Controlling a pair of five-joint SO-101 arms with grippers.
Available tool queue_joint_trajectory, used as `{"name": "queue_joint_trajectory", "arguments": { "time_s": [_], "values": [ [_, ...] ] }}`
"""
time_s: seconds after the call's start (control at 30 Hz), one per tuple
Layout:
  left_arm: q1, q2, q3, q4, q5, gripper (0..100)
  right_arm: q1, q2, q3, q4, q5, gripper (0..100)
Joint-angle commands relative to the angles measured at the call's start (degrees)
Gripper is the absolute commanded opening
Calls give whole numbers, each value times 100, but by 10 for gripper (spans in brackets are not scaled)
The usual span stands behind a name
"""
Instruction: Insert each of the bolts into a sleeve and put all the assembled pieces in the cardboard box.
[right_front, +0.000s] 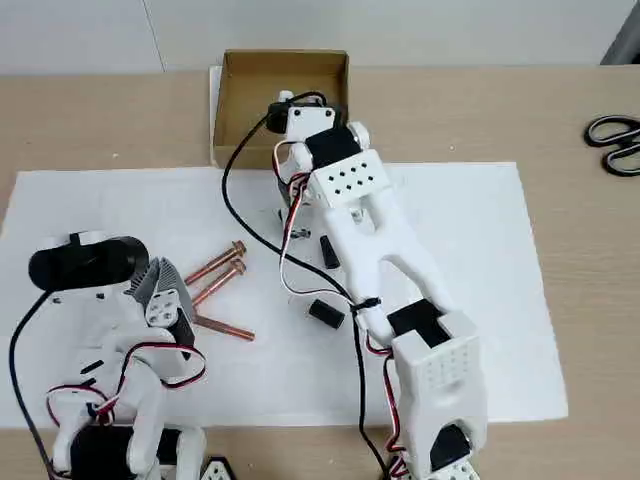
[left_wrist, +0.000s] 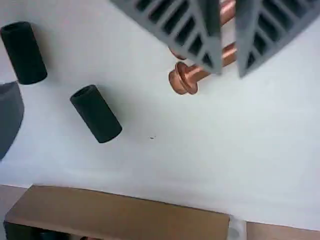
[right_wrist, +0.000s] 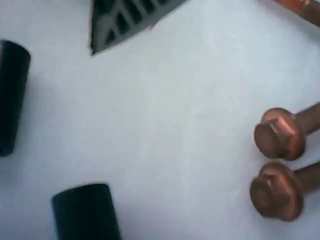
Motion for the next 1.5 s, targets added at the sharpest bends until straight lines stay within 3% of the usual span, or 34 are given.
{"name": "queue_joint_trajectory", "arguments": {
  "time_s": [0.0,1.47],
  "values": [
    [-26,-9,-66,-114,26,6,40,40,-9,-75,0,191],
    [-26,-9,-48,-97,26,6,312,1525,-18,-593,141,189]
  ]
}}
